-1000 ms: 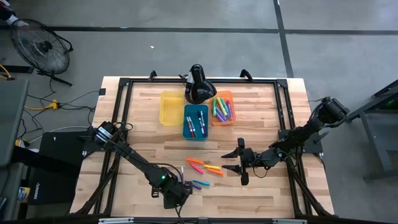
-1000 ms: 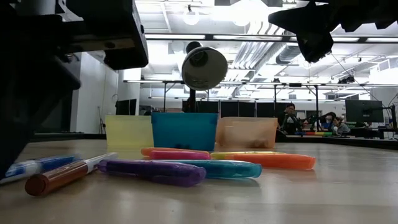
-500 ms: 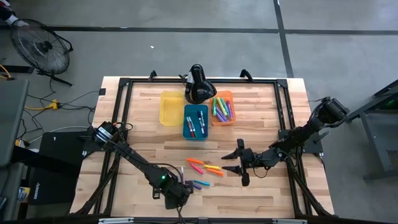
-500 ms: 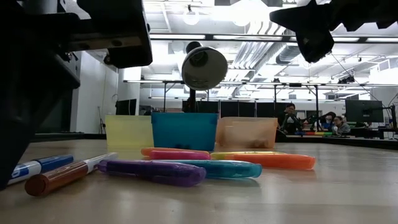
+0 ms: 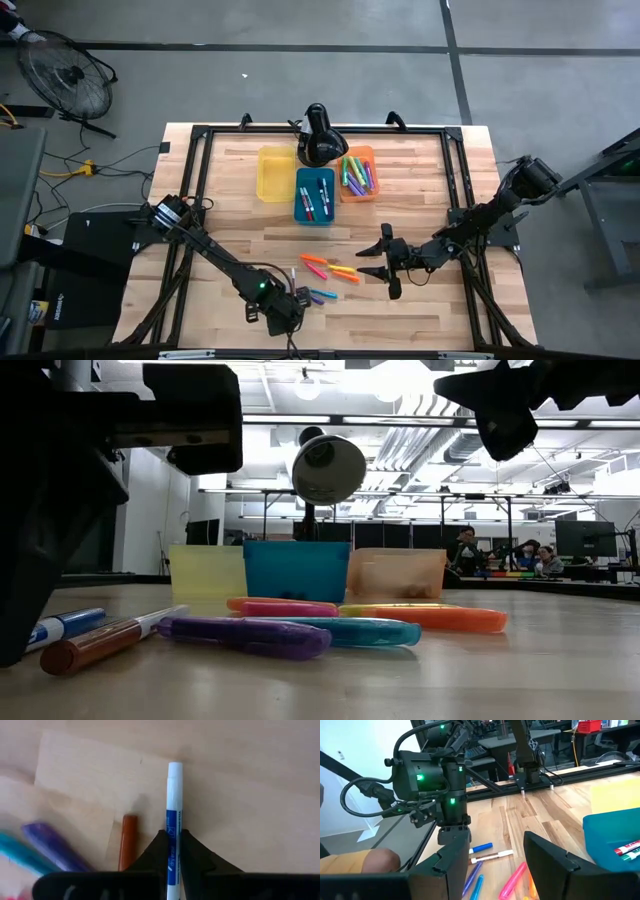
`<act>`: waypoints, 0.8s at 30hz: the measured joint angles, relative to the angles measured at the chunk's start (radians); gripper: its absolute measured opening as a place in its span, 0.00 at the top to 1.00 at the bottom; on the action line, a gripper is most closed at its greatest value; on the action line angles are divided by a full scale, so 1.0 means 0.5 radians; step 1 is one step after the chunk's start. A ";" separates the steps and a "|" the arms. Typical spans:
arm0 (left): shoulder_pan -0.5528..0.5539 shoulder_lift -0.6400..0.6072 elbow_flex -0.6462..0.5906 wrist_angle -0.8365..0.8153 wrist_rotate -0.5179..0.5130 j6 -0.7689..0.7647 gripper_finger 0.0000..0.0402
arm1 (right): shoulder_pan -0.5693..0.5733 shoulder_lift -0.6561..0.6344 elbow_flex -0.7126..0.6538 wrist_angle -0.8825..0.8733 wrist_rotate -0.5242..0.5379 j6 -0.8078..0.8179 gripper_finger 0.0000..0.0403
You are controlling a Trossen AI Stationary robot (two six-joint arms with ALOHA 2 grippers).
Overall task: Pick & Place Markers
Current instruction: Put the blue dry erase marker into the blue bin
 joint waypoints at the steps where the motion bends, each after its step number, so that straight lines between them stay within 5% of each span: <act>1: 0.000 -0.031 -0.002 -0.029 -0.034 -0.009 0.96 | 0.000 0.000 0.000 0.000 0.000 0.000 0.56; 11: 0.073 -0.292 -0.016 -0.284 -0.384 -0.130 0.97 | -0.004 0.000 0.000 0.000 0.047 -0.005 0.56; 24: 0.282 -0.605 -0.011 -0.070 -0.458 -0.203 0.99 | -0.005 0.000 0.000 -0.031 0.130 -0.043 0.56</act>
